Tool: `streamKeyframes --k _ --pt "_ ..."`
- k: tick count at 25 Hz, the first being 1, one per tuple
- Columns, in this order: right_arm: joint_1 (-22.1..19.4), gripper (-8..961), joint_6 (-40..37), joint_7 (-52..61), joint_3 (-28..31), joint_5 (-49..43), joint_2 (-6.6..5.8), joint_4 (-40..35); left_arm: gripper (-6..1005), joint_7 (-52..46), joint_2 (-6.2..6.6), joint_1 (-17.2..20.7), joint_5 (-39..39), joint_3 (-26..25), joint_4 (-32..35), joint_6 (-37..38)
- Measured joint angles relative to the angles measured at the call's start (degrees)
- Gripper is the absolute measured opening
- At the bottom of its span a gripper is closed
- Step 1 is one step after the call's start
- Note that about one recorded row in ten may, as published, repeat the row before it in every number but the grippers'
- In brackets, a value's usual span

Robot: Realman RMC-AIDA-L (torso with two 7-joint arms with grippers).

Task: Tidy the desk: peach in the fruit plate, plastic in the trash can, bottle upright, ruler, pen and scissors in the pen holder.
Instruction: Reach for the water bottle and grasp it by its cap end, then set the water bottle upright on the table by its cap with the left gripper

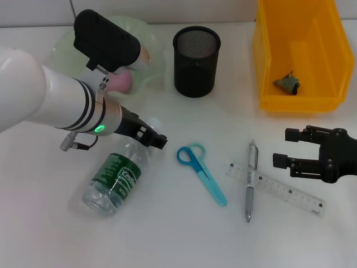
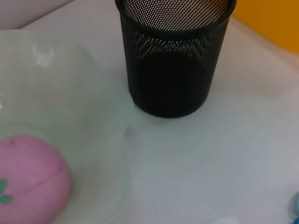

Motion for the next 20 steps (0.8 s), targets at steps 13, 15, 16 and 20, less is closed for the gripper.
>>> streamKeyframes --k 13,15,16,20 --pt "0.5 779 0.3 0.1 0.0 -0.6 0.0 0.6 602 1.5 0.0 -1.5 0.7 0.5 -0.5 0.9" --pt "0.9 779 0.3 0.1 0.0 -0.7 0.0 1.3 510 2.1 0.0 -1.6 0.8 0.6 -0.3 1.3" --pt "1.0 779 0.3 0.1 0.0 -0.7 0.0 1.5 500 2.3 0.01 -1.6 0.8 0.6 0.1 1.6" --pt "1.0 779 0.3 0.1 0.0 -0.8 0.0 1.5 459 2.7 0.13 -0.3 1.2 0.8 3.8 3.5"
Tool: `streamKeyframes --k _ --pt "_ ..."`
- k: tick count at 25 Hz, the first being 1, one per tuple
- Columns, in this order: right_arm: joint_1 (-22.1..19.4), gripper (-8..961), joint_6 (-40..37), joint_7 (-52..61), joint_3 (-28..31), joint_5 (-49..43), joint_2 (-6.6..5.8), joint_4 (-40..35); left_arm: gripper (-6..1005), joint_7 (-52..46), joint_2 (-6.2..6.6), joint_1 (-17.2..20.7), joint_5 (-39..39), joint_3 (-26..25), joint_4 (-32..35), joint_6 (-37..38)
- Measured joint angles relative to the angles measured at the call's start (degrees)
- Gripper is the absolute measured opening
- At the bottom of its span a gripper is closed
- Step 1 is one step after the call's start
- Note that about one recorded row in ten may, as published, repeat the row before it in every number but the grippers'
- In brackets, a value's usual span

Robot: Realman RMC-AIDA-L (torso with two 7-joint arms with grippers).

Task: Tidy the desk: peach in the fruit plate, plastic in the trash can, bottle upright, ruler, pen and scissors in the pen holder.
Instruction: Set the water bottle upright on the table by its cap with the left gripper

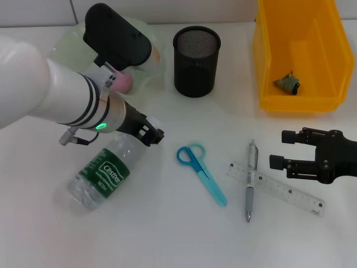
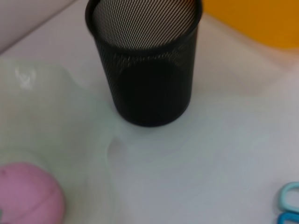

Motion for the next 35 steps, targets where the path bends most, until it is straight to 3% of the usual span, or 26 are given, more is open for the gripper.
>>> streamKeyframes --k 2,6,7,10,22,35 --pt "0.0 779 0.0 0.0 0.0 0.0 0.0 0.0 459 2.8 0.24 3.3 -0.1 -0.8 6.8 2.1" --pt "0.0 779 0.0 0.3 0.0 0.0 0.0 0.0 460 7.0 0.32 7.7 -1.2 -3.3 14.2 4.4" --pt "0.0 779 0.0 0.6 0.0 0.0 0.0 -0.2 460 9.3 0.4 9.9 -2.7 -5.5 18.3 5.8" --pt "0.1 778 -0.1 0.8 0.0 0.0 0.0 -0.3 457 13.6 0.48 12.8 -6.2 -9.2 22.1 7.6" --pt "0.9 778 -0.3 1.9 0.0 -0.9 -0.05 -0.5 449 26.7 0.49 19.6 -20.9 -21.5 24.5 9.7" --pt "1.1 777 -0.6 2.5 0.1 -1.5 -0.09 -0.7 444 29.9 0.55 22.1 -24.1 -25.1 25.0 9.8"
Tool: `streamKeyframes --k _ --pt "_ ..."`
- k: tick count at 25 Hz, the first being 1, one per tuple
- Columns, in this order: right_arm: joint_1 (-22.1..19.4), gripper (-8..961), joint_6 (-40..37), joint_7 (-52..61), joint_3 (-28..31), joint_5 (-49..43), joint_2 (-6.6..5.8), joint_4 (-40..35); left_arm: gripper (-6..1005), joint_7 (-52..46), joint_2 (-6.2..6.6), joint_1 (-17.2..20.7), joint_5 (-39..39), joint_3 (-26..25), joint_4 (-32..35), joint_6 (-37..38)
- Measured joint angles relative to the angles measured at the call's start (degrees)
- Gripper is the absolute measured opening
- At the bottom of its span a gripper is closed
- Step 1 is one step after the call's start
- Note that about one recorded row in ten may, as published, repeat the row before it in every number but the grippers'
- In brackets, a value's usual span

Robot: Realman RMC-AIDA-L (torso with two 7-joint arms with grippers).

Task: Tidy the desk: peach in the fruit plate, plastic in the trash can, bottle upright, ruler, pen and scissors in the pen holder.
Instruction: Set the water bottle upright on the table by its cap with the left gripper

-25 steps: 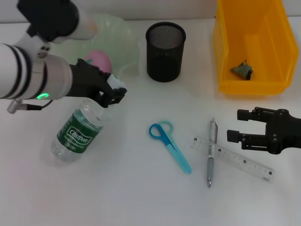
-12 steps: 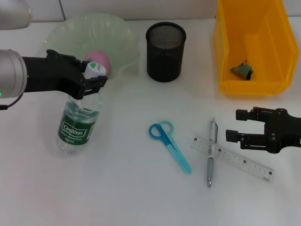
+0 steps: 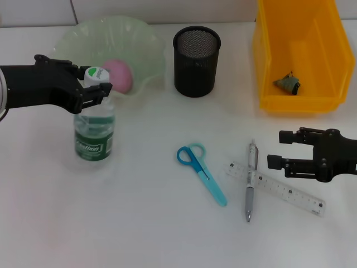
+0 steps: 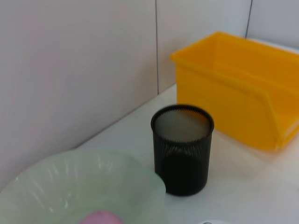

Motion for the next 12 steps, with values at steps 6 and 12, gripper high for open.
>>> streamKeyframes --k 6,12 --pt "0.0 777 0.0 0.2 0.0 0.0 0.0 0.0 445 2.2 -0.05 0.7 -3.1 -1.8 -0.3 0.0" --pt "0.0 776 0.0 0.4 -0.2 0.0 0.0 -0.2 445 2.3 -0.07 0.3 -3.2 -1.8 -1.1 -0.4"
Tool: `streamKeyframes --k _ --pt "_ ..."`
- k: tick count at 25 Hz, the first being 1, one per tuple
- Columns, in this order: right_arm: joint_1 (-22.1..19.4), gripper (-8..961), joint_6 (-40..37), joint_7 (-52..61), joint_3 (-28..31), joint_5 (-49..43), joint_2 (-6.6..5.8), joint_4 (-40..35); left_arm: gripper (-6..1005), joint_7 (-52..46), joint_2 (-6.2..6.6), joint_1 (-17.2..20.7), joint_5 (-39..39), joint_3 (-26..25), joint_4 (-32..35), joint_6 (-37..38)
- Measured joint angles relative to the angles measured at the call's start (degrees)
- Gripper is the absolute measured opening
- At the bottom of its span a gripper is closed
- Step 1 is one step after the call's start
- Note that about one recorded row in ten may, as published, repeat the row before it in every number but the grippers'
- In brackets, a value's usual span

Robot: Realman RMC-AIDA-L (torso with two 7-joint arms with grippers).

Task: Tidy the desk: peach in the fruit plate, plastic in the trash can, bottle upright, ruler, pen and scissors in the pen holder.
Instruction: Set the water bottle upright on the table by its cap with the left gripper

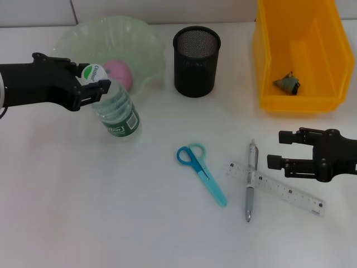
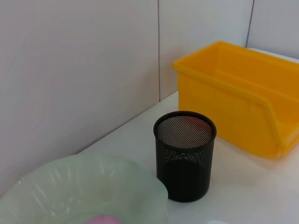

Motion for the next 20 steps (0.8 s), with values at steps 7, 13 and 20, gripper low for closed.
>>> streamKeyframes --k 7,13,20 --pt "0.0 776 -0.1 0.1 -0.1 0.0 0.0 -0.1 439 0.0 -0.09 -0.3 0.0 0.0 0.3 -0.1" --pt "0.0 776 -0.1 0.1 -0.1 0.0 0.0 -0.1 438 -0.3 -0.09 -0.6 -0.2 -0.1 0.4 -0.2" --pt "-0.1 775 -0.1 0.1 -0.2 0.0 0.0 -0.1 433 0.0 -0.05 -1.0 -0.4 0.2 0.2 -0.2"
